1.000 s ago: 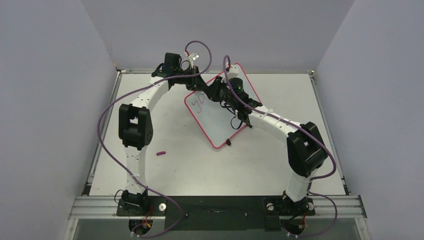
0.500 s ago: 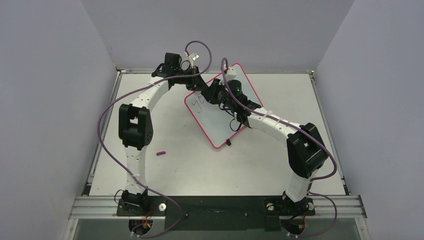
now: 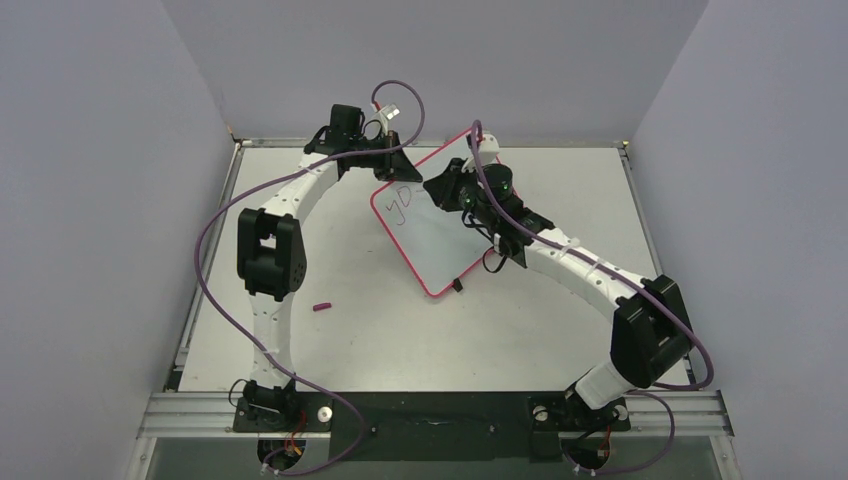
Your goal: Write a sentence on the whiteboard
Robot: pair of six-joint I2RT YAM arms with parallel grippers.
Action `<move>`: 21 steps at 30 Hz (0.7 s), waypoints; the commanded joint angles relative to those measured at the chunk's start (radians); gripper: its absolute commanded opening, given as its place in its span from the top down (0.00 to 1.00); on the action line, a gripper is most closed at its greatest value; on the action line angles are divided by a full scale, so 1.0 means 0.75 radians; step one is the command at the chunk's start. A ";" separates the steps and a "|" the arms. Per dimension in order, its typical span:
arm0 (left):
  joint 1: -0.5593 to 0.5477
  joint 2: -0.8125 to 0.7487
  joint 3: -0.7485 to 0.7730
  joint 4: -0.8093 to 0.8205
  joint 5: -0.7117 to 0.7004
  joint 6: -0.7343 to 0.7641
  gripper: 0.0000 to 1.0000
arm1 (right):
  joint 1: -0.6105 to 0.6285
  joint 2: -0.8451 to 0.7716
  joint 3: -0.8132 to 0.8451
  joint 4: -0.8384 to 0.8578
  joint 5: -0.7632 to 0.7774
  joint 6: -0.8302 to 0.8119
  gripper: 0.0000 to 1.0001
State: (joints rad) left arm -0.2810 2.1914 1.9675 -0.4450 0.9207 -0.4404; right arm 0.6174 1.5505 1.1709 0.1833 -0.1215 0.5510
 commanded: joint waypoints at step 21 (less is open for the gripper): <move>-0.016 -0.096 0.066 0.125 0.137 -0.104 1.00 | -0.066 0.138 0.109 0.090 -0.072 0.005 1.00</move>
State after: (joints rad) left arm -0.2829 2.1914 1.9675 -0.4324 0.9207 -0.4797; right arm 0.5636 1.6455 1.1824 0.1852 -0.1528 0.5415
